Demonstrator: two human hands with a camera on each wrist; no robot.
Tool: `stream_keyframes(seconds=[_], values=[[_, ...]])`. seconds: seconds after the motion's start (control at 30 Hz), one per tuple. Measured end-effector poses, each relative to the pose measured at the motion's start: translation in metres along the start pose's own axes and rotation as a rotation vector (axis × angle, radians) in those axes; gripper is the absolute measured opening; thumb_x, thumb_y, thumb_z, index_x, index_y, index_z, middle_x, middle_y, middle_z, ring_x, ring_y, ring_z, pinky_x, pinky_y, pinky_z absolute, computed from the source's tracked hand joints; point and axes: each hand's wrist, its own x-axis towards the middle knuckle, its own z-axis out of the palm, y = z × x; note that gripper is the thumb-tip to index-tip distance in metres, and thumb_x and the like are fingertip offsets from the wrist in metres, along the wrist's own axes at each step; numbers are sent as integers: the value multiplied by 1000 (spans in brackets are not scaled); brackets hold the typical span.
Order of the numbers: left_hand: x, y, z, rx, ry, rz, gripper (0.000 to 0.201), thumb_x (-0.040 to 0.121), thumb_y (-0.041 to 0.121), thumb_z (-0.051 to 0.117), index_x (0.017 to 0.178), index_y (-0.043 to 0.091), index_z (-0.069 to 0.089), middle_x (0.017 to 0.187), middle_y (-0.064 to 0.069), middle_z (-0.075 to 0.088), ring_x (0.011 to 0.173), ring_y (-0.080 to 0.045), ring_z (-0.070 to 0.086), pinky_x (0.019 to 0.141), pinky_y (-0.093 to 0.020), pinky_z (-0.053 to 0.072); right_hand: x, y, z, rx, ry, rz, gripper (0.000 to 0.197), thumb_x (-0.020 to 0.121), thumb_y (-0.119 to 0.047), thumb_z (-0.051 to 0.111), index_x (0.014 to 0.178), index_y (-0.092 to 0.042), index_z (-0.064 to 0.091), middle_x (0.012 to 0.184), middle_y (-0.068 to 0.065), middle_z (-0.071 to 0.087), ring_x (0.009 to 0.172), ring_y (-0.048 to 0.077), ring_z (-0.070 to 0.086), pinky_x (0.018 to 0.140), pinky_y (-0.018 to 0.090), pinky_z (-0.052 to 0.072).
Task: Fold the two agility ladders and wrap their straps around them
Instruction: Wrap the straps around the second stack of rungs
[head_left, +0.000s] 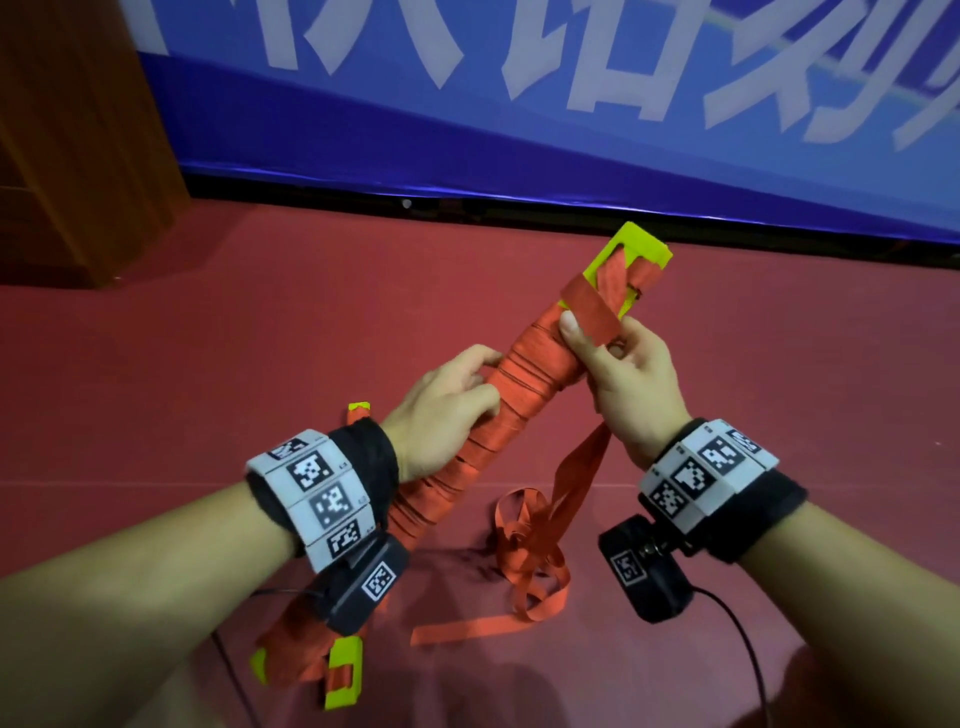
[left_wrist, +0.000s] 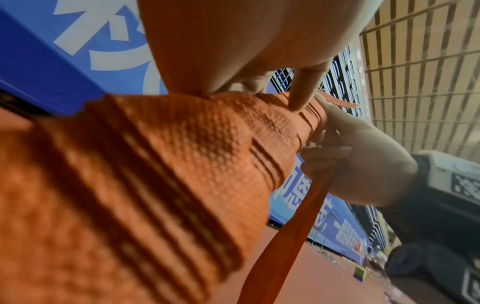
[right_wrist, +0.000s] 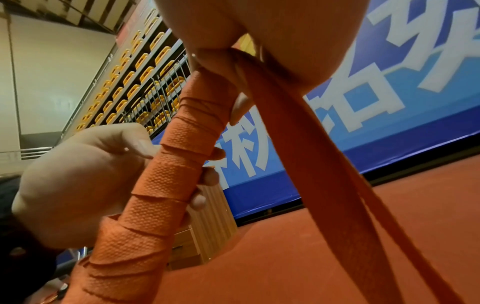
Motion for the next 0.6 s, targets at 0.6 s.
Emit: stream_keyframes(seconds=[0.6], values=[[-9, -6, 18, 765, 307, 295, 58, 85, 39, 71, 129, 43, 34, 101, 10, 59, 86, -28, 65, 69, -40, 53, -5, -10, -10, -41, 114, 111, 34, 90, -48, 71, 74, -19, 65, 59, 2, 59, 40, 8, 45, 43, 18, 39]])
